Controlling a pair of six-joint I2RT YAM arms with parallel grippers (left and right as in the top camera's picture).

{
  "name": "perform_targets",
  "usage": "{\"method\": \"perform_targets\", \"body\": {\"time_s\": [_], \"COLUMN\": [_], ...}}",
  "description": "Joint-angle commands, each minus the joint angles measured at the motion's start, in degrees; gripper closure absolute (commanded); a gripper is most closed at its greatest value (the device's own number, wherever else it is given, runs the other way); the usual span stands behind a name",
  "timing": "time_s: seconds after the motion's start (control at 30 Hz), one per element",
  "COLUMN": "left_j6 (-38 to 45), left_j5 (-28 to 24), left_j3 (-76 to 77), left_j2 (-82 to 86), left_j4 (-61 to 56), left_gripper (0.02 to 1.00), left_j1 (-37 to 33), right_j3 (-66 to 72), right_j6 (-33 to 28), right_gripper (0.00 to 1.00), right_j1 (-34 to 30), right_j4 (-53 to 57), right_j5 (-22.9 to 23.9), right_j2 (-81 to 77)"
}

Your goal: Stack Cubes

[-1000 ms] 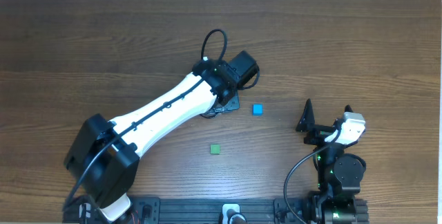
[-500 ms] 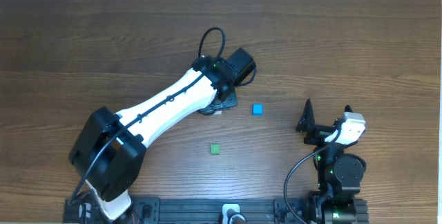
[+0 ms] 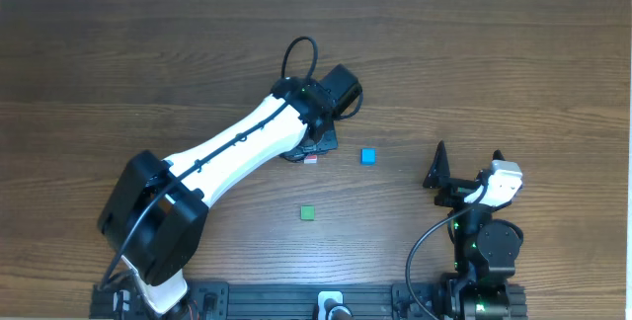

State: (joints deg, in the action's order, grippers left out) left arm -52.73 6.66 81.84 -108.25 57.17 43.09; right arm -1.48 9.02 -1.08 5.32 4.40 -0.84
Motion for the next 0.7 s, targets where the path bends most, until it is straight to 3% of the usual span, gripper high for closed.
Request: {"method": "perform_targets", "body": {"time_s": [0.03, 0.7], "left_j6": [1.51, 2.82], "left_j5": [-0.87, -3.43], "left_j3": [-0.24, -0.24], "left_j2": [-0.61, -2.36], "left_j4": [-0.5, -1.27], "left_gripper": [0.978, 0.978], "left_j1": [-0.37, -1.2], "right_j3": [0.63, 0.63], "right_j6": [-0.09, -0.09], "right_gripper": [0.007, 0.007], "right_j1": [0.15, 0.15], "right_j4": [-0.2, -0.2], "right_j5": [-0.48, -0.48], "right_j2": [0.57, 0.57]}}
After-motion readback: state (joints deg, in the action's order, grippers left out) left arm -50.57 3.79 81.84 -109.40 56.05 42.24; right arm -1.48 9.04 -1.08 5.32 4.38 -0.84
